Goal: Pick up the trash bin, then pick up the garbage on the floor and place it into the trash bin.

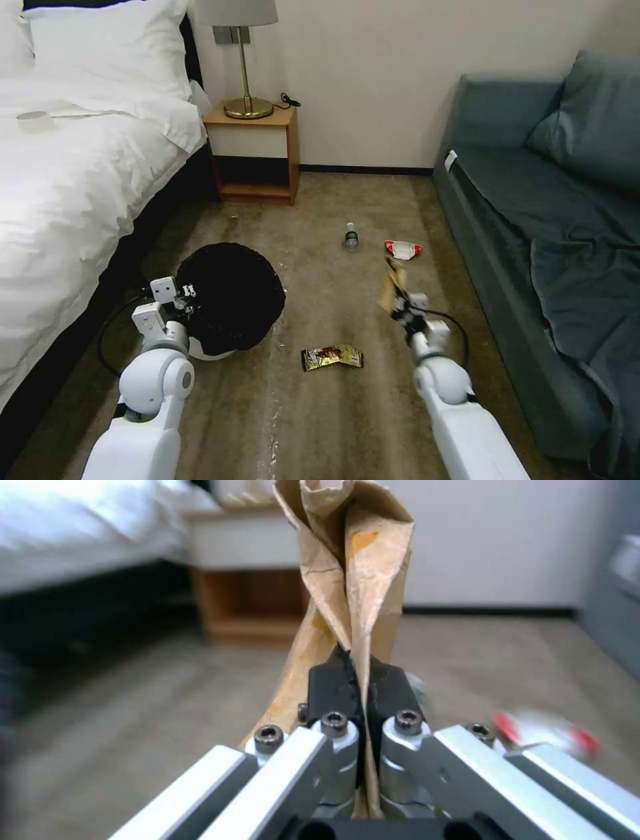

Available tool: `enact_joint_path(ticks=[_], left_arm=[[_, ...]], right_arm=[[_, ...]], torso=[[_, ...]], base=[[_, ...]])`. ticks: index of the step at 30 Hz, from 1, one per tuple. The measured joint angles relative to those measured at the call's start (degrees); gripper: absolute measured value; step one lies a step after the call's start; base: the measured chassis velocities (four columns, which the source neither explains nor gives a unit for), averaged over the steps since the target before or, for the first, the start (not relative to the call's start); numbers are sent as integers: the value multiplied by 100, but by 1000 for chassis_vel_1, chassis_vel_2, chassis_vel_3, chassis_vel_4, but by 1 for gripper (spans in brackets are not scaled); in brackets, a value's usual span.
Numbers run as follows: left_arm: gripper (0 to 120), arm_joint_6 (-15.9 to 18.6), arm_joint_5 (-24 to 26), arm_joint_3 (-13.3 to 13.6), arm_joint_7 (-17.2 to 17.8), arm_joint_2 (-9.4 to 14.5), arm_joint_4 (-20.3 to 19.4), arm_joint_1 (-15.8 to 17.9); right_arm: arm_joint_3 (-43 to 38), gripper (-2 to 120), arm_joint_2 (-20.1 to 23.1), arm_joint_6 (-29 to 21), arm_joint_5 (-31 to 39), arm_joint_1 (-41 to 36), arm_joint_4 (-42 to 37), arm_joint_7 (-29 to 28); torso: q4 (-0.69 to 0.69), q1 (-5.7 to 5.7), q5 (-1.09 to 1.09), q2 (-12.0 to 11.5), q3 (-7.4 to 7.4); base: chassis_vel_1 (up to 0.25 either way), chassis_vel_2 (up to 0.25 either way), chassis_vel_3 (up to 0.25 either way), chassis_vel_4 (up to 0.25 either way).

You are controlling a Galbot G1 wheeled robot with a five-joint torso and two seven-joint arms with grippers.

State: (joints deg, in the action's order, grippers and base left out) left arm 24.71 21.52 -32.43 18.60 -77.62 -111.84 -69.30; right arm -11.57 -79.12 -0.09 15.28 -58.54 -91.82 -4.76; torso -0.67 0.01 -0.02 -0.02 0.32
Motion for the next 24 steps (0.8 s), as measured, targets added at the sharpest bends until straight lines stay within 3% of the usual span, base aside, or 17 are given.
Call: enact_joint_path(ticks=[4, 6, 13, 24], left_arm=[[6, 0, -32, 58, 3, 12, 38, 29], [6, 0, -46, 101, 4, 2, 51, 30], [6, 18, -75, 144, 9, -88, 48, 26], [6, 28, -170, 210, -9, -320, 7, -12]], right_arm=[[589, 0, 65, -61, 104, 170, -358, -263], [1295, 0, 139, -56, 242, 437, -546, -475], [2321, 0, 92, 81, 292, 925, -453, -486], [2733, 0, -99, 514, -113, 1161, 332, -340]], torso=[[-2, 0, -1, 0, 0], [-2, 0, 0, 0, 0], [-2, 0, 0, 0, 0], [-2, 0, 1, 0, 0]], base=[[0, 0, 0, 0], [0, 0, 0, 0], [0, 0, 0, 0], [0, 0, 0, 0]])
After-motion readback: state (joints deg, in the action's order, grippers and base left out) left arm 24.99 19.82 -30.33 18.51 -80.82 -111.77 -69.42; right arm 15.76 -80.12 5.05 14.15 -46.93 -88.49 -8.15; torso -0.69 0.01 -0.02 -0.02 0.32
